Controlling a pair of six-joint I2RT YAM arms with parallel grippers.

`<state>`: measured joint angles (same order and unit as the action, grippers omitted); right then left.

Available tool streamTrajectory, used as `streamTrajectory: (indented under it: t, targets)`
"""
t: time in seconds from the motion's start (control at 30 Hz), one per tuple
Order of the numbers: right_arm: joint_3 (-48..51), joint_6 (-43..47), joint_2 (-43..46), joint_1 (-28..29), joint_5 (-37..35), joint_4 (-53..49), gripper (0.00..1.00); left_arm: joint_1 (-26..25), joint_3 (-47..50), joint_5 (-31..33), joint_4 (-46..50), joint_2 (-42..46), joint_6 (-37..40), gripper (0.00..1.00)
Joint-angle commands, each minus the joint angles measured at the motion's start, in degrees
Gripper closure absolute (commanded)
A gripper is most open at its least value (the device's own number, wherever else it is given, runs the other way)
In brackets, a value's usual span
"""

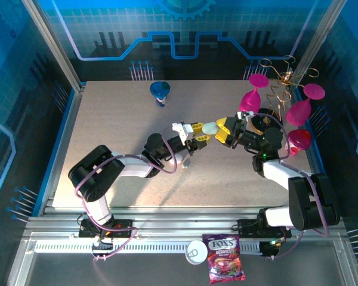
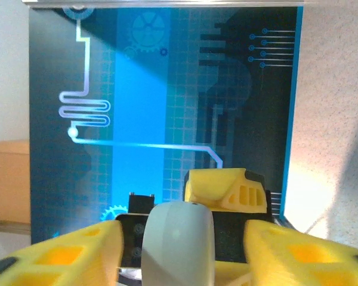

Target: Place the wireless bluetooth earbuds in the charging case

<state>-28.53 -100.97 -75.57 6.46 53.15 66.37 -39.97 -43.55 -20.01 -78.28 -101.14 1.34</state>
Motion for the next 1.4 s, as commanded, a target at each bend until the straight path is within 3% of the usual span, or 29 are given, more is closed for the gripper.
streamTrajectory:
  t: [0.0,0.1,0.2,0.33,0.57,0.9,1.37]
  targets:
    - [-1.01,8.31,3.16,0.14,0.59,-6.86,0.31,1.48,1.32,-2.05,0.76,2.14,-1.18,0.71]
    - [-2.96,17.89,6.03,0.13,1.0,-19.12,0.28,2.71,3.03,-2.94,3.12,4.35,-1.29,0.71]
    - [-7.16,34.61,9.98,0.93,-0.42,-39.54,0.25,4.13,4.81,-4.18,5.83,6.82,-1.43,0.71]
    - [-16.29,62.02,13.8,4.48,-10.86,-69.92,0.19,5.97,7.33,-6.92,10.51,10.25,-2.38,0.71]
    - [-29.21,89.27,13.83,17.81,-27.5,-89.9,0.08,8.19,10.23,-13.95,17.79,16.5,-5.47,0.72]
    - [-33.08,104.31,11.62,24.96,-28.21,-93.56,0.09,8.57,11.55,-19.96,20.54,22.16,-8.27,0.72]
    - [-34.53,98.07,9.34,23.5,-34.41,-91.48,0.26,8.51,12.08,-24.72,20.95,23.71,-8.29,0.72]
